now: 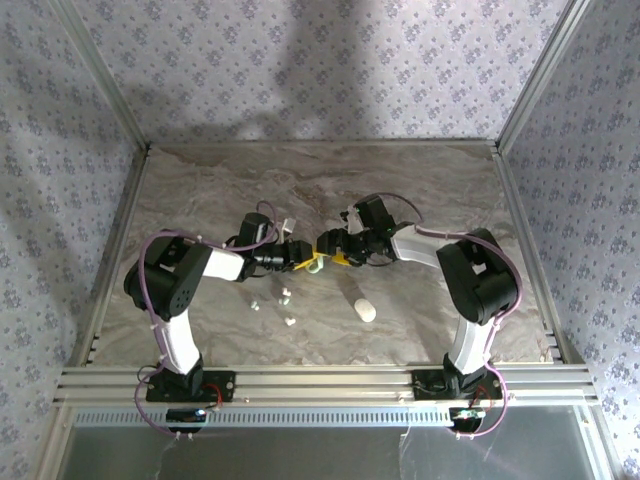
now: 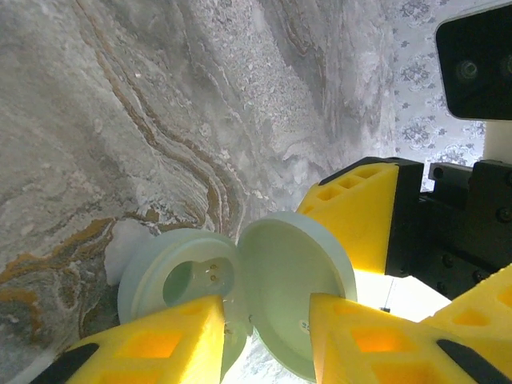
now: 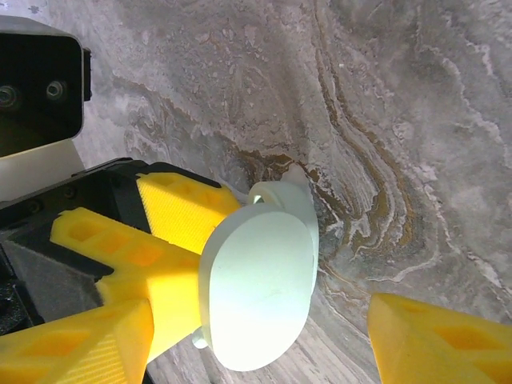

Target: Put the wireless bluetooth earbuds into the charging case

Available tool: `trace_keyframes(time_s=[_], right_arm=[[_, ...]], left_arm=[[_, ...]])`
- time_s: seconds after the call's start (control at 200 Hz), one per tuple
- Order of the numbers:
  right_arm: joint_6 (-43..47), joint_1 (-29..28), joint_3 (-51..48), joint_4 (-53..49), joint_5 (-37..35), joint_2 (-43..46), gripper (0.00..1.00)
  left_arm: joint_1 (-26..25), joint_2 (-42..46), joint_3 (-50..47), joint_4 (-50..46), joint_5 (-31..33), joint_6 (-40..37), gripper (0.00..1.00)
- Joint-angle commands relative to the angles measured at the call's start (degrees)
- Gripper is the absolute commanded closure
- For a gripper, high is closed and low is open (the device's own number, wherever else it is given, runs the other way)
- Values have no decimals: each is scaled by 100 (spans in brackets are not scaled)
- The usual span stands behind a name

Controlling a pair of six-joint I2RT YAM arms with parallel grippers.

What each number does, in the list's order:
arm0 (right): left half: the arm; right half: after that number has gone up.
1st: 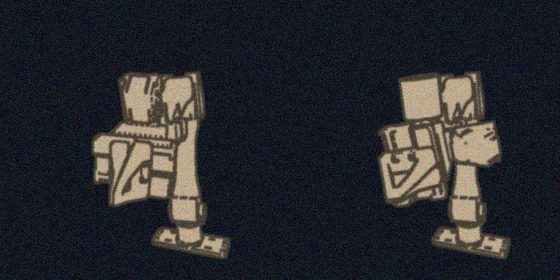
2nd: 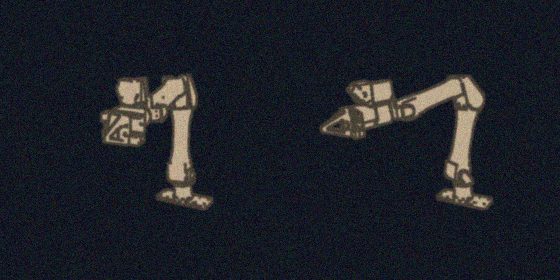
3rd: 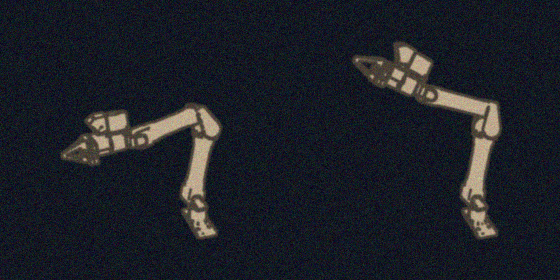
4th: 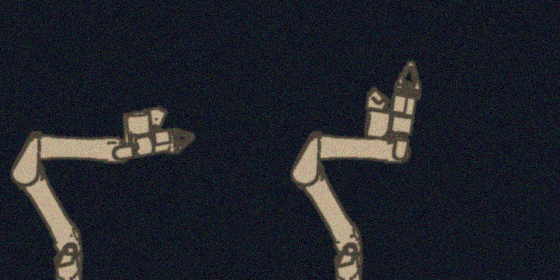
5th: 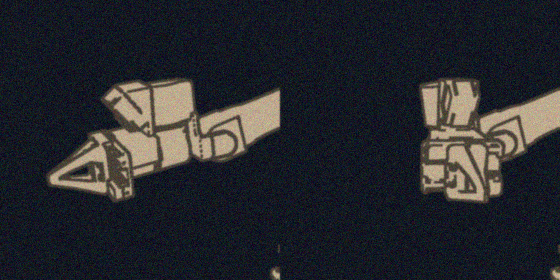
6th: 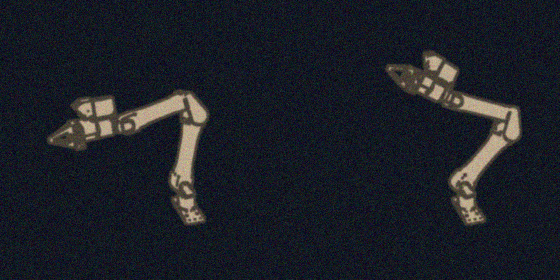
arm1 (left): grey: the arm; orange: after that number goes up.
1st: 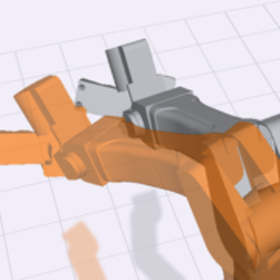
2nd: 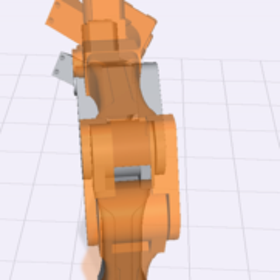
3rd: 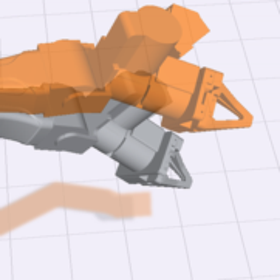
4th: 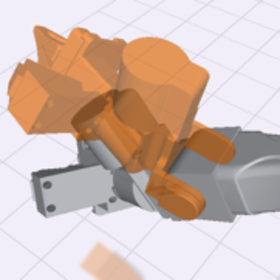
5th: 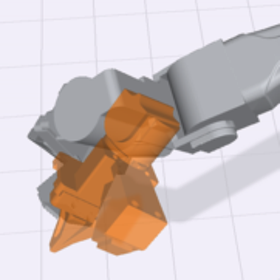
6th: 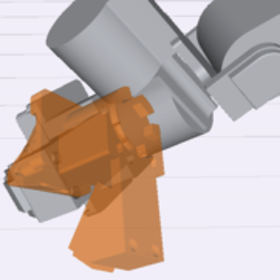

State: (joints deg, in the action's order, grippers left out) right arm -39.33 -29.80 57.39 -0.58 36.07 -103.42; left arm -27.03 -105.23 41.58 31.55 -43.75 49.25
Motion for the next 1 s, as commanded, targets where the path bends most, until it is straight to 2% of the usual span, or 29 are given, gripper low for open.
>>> trace_keyframes(time_s=[0.0, 0.215, 0.345, 0.47, 0.585, 0.73, 0.75, 0.994], right_arm=[[281, -80, 132, -568, -411, 145, 27], [507, -177, 237, -902, -804, 291, 26], [639, -253, 320, -1128, -1026, 337, 25], [893, -439, 517, -1495, -1331, 275, 24], [1165, -640, 785, -1963, -1814, 136, 24], [1463, -883, 1196, -2556, -2416, -65, 24], [1509, -914, 1285, -2648, -2526, -100, 24], [1704, -1079, 1741, -3347, -3418, -404, 25]], left_arm=[[-97, 260, 71, -186, -139, -127, 61], [-25, 565, -56, -177, -100, -140, 57], [143, 851, -218, -194, 12, -177, 55], [382, 1223, -462, -222, 211, -219, 49], [636, 1610, -726, -369, 574, -290, 35], [867, 2000, -982, -502, 934, -322, 8], [881, 2048, -998, -523, 972, -327, 1], [936, 2226, -1047, -657, 1114, -393, 0]])
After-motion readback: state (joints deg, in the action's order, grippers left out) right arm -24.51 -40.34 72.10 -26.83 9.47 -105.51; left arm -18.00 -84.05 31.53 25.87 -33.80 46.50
